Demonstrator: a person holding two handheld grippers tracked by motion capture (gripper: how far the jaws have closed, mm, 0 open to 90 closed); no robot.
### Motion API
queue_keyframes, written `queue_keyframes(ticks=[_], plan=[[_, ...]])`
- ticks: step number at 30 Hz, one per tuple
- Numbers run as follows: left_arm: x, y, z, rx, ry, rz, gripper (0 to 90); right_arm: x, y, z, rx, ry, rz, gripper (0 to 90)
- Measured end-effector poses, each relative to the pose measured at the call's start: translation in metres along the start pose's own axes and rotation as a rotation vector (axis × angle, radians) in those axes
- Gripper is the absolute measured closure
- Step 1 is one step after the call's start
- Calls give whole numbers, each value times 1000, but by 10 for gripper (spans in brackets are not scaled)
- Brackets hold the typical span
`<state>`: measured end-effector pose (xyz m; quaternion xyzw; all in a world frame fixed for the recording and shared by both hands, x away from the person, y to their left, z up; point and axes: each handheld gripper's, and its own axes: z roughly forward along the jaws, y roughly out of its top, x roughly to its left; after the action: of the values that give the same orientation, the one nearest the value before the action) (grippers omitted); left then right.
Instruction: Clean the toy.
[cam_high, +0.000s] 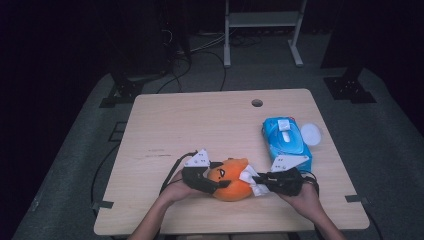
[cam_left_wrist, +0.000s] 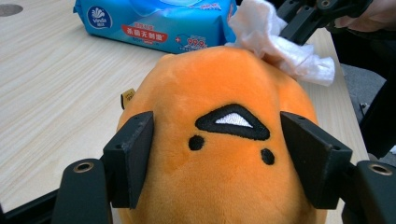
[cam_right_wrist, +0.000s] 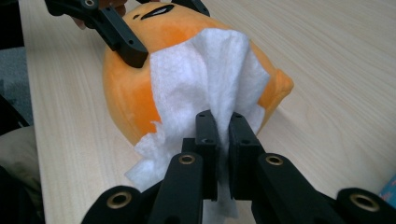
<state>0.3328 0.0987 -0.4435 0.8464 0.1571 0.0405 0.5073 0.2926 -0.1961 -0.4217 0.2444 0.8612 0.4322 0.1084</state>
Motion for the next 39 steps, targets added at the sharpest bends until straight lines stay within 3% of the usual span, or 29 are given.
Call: queue_keyframes(ticks=[1, 6, 9, 14, 19, 24, 26, 27, 31, 34, 36, 39], plan=[[0, 0, 1, -2, 1, -3, 291, 1, -1, -2, -4, 3, 12, 837], [1, -1, 3, -10, 6, -22, 289, 19, 9, 5, -16, 47, -51, 836], [1, -2, 2, -8, 5, -21, 289, 24, 13, 9, -3, 35, -82, 836], [3, -2, 0, -4, -14, -22, 289, 2, 2, 4, -9, 31, 0, 836], [3, -4, -1, -6, -24, -17, 287, -9, -7, 0, 22, -33, 30, 837], [1, -4, 1, -6, -24, -2, 283, -3, -3, 0, -3, 1, 27, 837], [0, -4, 2, -7, -23, 4, 283, 4, 2, 0, -33, 41, 19, 836], [-3, -2, 4, -4, -25, 25, 282, 9, 7, 1, -41, 54, 3, 836], [-7, -1, 5, 6, -15, 55, 277, 16, 14, 9, -25, 40, -50, 835], [-6, 0, 4, 3, -20, 46, 275, 9, 12, 8, -34, 42, -11, 835], [-6, 5, 3, 9, -12, 26, 209, 3, 8, 7, -34, 49, 25, 835], [-9, 14, -3, 29, 4, 31, 122, -1, 3, 7, -35, 55, 48, 834]])
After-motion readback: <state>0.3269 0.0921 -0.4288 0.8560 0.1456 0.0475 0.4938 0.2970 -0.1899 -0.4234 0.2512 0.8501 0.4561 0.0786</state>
